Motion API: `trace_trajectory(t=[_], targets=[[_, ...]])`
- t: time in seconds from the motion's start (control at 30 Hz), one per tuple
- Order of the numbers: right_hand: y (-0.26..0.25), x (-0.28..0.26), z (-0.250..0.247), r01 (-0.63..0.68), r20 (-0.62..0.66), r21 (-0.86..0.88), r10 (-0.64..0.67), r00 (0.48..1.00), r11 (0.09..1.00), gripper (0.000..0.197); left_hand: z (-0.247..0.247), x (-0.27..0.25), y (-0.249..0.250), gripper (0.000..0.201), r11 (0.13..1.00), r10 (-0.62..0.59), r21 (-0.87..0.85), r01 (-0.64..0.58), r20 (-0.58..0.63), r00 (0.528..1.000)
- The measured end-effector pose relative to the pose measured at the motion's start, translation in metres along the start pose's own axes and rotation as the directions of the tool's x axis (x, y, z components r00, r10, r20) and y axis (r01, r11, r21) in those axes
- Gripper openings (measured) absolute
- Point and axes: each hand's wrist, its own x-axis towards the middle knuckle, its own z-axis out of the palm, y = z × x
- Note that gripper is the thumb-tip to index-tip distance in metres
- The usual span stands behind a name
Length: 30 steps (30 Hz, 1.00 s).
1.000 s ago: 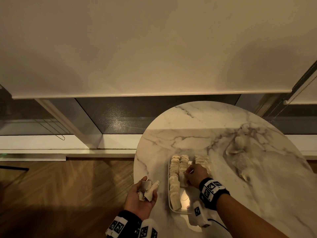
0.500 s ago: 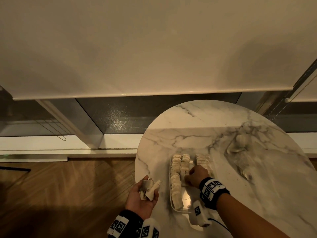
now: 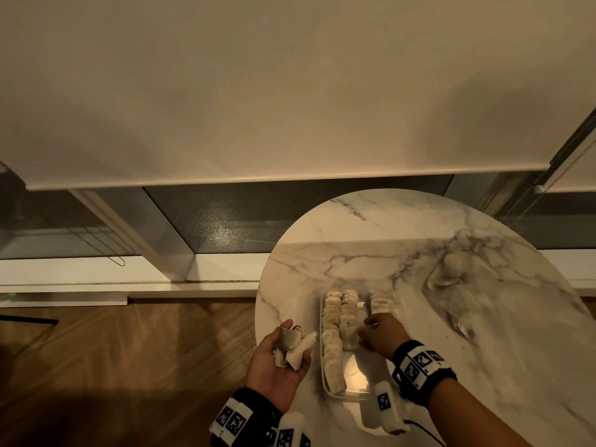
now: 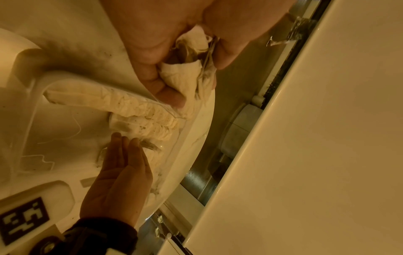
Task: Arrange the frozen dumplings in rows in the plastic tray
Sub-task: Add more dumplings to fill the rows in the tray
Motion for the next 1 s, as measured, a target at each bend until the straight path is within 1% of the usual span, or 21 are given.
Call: trace_trajectory(t=[0.07, 0.1, 0.13, 0.2, 0.27, 0.33, 0.4, 0.47, 0.53, 0.63, 0.73, 0.8, 0.87, 0.93, 1.0], targets=[[-0.008, -0.018, -0.004, 0.097, -0.031, 0.091, -0.094, 0.995, 0.991, 0.032, 0.003, -0.002, -0.001, 0.025, 1.0, 0.002, 0.005, -0.002, 0.013, 1.0], [-0.013, -0.03, -0.007, 0.168, -0.017, 0.124, -0.167, 0.986, 0.978, 0.029, 0.005, -0.003, -0.002, 0.023, 1.0, 0.002, 0.009, -0.002, 0.024, 1.0], [-0.021, -0.046, -0.009, 0.242, 0.025, 0.149, -0.248, 0.968, 0.959, 0.026, 0.008, -0.004, -0.002, 0.023, 1.0, 0.0, 0.013, -0.001, 0.042, 0.999], [-0.036, -0.074, -0.012, 0.353, 0.149, 0.17, -0.379, 0.914, 0.92, 0.02, 0.013, -0.007, -0.004, 0.024, 0.999, -0.002, 0.036, -0.001, 0.08, 0.997], [-0.045, -0.089, -0.014, 0.429, 0.236, 0.141, -0.451, 0.861, 0.892, 0.02, 0.017, -0.01, -0.006, 0.025, 0.998, -0.007, 0.067, 0.0, 0.109, 0.994], [-0.048, -0.094, -0.014, 0.509, 0.237, 0.105, -0.519, 0.821, 0.854, 0.022, 0.019, -0.011, -0.008, 0.026, 0.996, -0.021, 0.088, 0.01, 0.128, 0.992], [-0.049, -0.097, -0.014, 0.565, 0.193, 0.104, -0.574, 0.796, 0.819, 0.015, 0.021, -0.013, -0.01, 0.027, 0.995, -0.03, 0.103, 0.015, 0.141, 0.99], [-0.049, -0.098, -0.015, 0.585, 0.174, 0.113, -0.596, 0.784, 0.803, 0.009, 0.022, -0.014, -0.01, 0.028, 0.993, -0.032, 0.117, 0.015, 0.145, 0.989], [-0.05, -0.102, -0.016, 0.593, 0.187, 0.121, -0.605, 0.774, 0.796, 0.007, 0.02, -0.015, -0.01, 0.032, 0.992, -0.034, 0.128, 0.016, 0.146, 0.989], [-0.053, -0.11, -0.018, 0.61, 0.169, 0.158, -0.63, 0.758, 0.776, 0.006, 0.017, -0.016, -0.008, 0.037, 0.991, -0.037, 0.135, 0.018, 0.139, 0.99], [-0.055, -0.115, -0.023, 0.591, 0.16, 0.232, -0.63, 0.76, 0.773, 0.009, 0.014, -0.015, -0.006, 0.034, 0.992, -0.033, 0.127, 0.016, 0.132, 0.991], [-0.056, -0.117, -0.025, 0.536, 0.176, 0.313, -0.602, 0.779, 0.784, 0.009, 0.014, -0.016, -0.005, 0.029, 0.993, -0.034, 0.114, 0.018, 0.141, 0.989], [-0.058, -0.12, -0.026, 0.477, 0.163, 0.334, -0.548, 0.82, 0.813, 0.011, 0.015, -0.018, -0.005, 0.027, 0.993, -0.027, 0.116, 0.01, 0.15, 0.988], [-0.058, -0.123, -0.024, 0.459, 0.158, 0.276, -0.511, 0.845, 0.844, 0.017, 0.017, -0.019, -0.007, 0.029, 0.99, -0.009, 0.142, -0.012, 0.15, 0.989], [-0.056, -0.126, -0.02, 0.511, 0.186, 0.116, -0.524, 0.831, 0.852, 0.027, 0.017, -0.018, -0.009, 0.031, 0.984, 0.013, 0.176, -0.039, 0.146, 0.989]])
